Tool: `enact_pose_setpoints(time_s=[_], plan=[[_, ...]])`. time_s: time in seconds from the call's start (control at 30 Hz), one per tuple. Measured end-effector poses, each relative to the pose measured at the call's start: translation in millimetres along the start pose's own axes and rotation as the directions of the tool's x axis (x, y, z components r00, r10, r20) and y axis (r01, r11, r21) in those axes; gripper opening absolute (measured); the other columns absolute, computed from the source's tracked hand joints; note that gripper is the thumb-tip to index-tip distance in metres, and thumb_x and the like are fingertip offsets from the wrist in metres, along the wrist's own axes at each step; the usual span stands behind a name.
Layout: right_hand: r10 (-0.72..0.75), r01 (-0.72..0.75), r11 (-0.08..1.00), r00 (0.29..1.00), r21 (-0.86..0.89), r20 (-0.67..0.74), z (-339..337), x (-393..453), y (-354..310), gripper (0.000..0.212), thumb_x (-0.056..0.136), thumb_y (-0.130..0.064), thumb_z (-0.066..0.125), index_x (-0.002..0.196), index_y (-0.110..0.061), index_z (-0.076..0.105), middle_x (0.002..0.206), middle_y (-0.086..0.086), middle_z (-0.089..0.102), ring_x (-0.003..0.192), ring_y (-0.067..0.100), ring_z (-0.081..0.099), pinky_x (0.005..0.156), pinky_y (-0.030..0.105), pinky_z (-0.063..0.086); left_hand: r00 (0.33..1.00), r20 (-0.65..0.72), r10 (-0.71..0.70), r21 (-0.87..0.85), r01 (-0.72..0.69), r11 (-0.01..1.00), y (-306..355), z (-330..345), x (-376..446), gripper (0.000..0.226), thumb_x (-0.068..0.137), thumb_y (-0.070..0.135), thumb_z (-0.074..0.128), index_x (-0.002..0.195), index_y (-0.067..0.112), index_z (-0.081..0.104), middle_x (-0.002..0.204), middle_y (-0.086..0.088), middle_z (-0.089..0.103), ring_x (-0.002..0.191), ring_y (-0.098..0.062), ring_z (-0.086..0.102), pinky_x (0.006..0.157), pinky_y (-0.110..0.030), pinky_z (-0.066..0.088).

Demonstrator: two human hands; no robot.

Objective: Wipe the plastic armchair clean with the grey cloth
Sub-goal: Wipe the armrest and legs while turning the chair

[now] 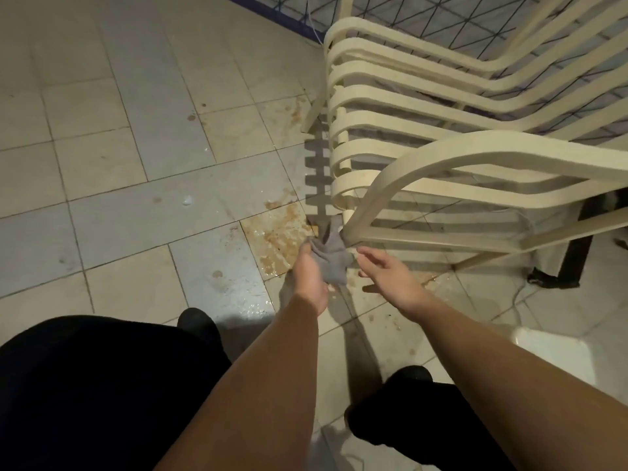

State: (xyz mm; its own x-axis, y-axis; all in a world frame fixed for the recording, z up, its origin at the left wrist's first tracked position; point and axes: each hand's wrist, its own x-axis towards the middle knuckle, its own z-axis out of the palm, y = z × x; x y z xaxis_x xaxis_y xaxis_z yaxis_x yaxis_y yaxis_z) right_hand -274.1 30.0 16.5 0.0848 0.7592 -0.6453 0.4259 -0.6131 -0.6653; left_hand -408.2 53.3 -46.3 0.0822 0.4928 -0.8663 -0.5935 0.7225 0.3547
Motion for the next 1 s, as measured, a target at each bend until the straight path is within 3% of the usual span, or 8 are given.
enact_pose_setpoints(time_s=[0.13,0.33,0.53,0.63,0.7,0.8,0.9,1.0], plan=[[0.007,-0.023,0.968,0.998,0.250,0.063,39,12,12,0.030,0.096,-0.025,0.064,0.125,-0.021,0.063,0.114,0.002,0.072,0.105,0.023,0.070,0.093,0.048,0.056,0.985,0.154,-0.082,-0.024,0.087,0.996,-11,-34,-3,0.042,0.100,0.039,0.049,0.117,0.004,0.065,0.108,-0.015,0.070,0.100,-0.028,0.067,0.094,-0.040,0.053],[-0.009,0.014,0.988,0.999,0.151,-0.035,53,16,24,0.017,0.099,-0.016,0.057,0.098,-0.016,0.074,0.096,0.007,0.076,0.097,0.031,0.071,0.087,0.046,0.058,0.983,0.167,0.079,0.526,-0.157,0.836,-30,-73,11,0.027,0.078,0.066,0.065,0.101,0.052,0.065,0.110,-0.006,0.071,0.102,-0.032,0.070,0.090,-0.059,0.056],[0.035,-0.047,0.992,0.995,-0.118,-0.098,30,26,20,0.013,0.095,-0.022,0.063,0.099,-0.014,0.073,0.095,0.003,0.075,0.091,0.023,0.071,0.081,0.034,0.057,0.973,0.183,0.137,0.636,-0.224,0.739,-44,-62,23,0.036,0.096,0.036,0.066,0.113,0.003,0.066,0.100,-0.018,0.073,0.092,-0.038,0.071,0.075,-0.045,0.059],[-0.337,0.166,0.922,0.789,-0.350,-0.514,6,20,9,0.019,0.093,-0.015,0.057,0.109,-0.014,0.068,0.099,-0.003,0.066,0.092,0.013,0.062,0.084,0.020,0.050,0.967,-0.038,0.253,0.732,-0.146,0.665,-39,-62,45,0.030,0.098,0.030,0.060,0.109,0.003,0.065,0.086,-0.008,0.069,0.077,-0.017,0.066,0.056,-0.014,0.049],[-0.473,0.170,0.835,0.707,-0.523,-0.526,-12,25,8,0.029,0.093,-0.016,0.055,0.120,-0.012,0.065,0.110,0.003,0.062,0.110,0.022,0.055,0.098,0.030,0.044,0.948,-0.158,0.277,0.669,-0.103,0.736,-35,-64,63,0.019,0.095,0.014,0.055,0.105,0.004,0.068,0.084,-0.011,0.071,0.070,-0.013,0.064,0.041,-0.008,0.040],[-0.381,0.067,0.675,0.885,-0.735,-0.269,-22,39,14,0.041,0.098,-0.031,0.056,0.135,-0.015,0.060,0.139,0.007,0.057,0.136,0.026,0.044,0.115,0.039,0.035,0.921,-0.258,0.292,0.614,-0.076,0.785,-30,-67,93,0.018,0.094,0.015,0.059,0.111,0.018,0.066,0.094,-0.014,0.073,0.072,-0.023,0.071,0.048,-0.017,0.053],[-0.350,0.034,0.633,0.904,-0.773,-0.247,-27,46,7,0.030,0.100,-0.039,0.054,0.118,-0.024,0.072,0.125,0.006,0.068,0.121,0.028,0.058,0.096,0.036,0.048,0.920,-0.231,0.317,0.702,-0.068,0.709,-27,-57,122,0.022,0.097,0.028,0.059,0.115,0.018,0.065,0.103,-0.010,0.074,0.089,-0.030,0.072,0.081,-0.038,0.061],[-0.297,-0.036,0.500,0.932,-0.865,-0.210,-34,52,-4,0.030,0.101,-0.045,0.048,0.120,-0.036,0.069,0.113,0.001,0.072,0.104,0.025,0.066,0.082,0.031,0.051,0.918,-0.231,0.323,0.728,-0.058,0.683,-26,-47,142,0.029,0.101,0.027,0.052,0.116,0.008,0.067,0.101,-0.009,0.069,0.102,-0.032,0.068,0.077,-0.032,0.050]])
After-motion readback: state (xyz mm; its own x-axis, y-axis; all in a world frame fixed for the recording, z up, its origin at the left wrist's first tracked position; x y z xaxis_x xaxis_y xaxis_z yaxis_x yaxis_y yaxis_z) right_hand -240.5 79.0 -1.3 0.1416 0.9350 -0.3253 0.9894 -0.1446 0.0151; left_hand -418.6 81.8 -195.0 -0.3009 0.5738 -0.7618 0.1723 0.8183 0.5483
